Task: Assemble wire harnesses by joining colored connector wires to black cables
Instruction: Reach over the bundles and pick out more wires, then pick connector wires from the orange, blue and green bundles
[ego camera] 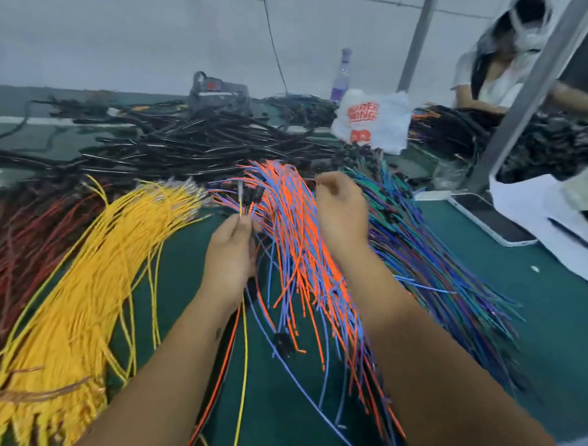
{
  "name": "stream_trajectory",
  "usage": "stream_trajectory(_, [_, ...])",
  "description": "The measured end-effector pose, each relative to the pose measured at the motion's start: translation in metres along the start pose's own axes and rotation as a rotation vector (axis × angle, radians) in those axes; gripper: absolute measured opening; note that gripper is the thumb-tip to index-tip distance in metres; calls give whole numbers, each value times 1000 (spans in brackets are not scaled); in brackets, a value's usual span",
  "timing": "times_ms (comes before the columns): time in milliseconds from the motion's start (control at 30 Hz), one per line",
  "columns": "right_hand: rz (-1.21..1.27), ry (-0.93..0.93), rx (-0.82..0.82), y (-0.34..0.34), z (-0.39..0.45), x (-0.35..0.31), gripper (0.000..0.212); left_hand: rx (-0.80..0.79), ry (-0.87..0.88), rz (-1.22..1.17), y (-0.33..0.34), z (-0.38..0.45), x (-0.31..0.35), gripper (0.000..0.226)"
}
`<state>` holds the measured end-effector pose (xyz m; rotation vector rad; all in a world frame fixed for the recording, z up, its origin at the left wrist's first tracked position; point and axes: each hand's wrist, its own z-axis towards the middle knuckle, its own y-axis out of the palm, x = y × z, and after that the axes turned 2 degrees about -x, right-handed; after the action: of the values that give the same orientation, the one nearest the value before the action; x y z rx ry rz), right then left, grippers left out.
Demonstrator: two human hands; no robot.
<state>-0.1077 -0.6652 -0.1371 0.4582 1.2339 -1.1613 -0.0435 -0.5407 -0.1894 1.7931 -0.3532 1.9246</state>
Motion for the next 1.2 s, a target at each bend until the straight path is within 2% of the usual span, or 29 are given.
stream_trajectory(100, [-410,60,37,-38,3,27,34,2,27,5,-2,-1,-1,35])
stream_trajectory(167, [-613,140,-32,-51,1,41,37,-5,61,83,-2,-2,-4,36])
stream_trajectory(233, [-656,185,-102,-57,0,48,31,-17,75,156,-2,-2,-5,35])
stream_trajectory(367, [-681,124,-199,-64,8,51,32,-40,72,158,-4,-4,-5,34])
stream_trajectory(467, [-620,99,-167,-73,15,47,25,-53,70,161,-5,-7,-2,36])
stream_trajectory(600, [-569,-3,25,-79,22,26,21,-46,57,160,-4,-9,2,34])
stream_trajectory(700, [-458,-113,290,-82,25,3,21,-43,58,154,-2,-11,4,33])
stream_trajectory(800, [-213,-231,566,-92,32,-12,22,-45,52,135,-2,-13,7,32])
stream_trajectory(900, [-44,-344,641,-101,33,-9,23,-44,38,147,-1,-14,9,31])
stream_trajectory(967, [-187,-252,506,-103,34,5,23,-45,34,156,-1,-14,9,31])
stream_trajectory(1033, [-359,-40,166,-104,36,23,27,-51,39,157,-1,-14,10,31])
stream_trajectory(1100, [-363,177,-167,-102,35,36,30,-52,44,161,-2,-15,10,32])
stream_trajectory(1167, [-388,322,-394,-101,31,42,25,-51,47,171,-2,-15,10,32])
stream_trajectory(1200, [-444,325,-494,-101,29,41,21,-51,50,176,-2,-16,10,32])
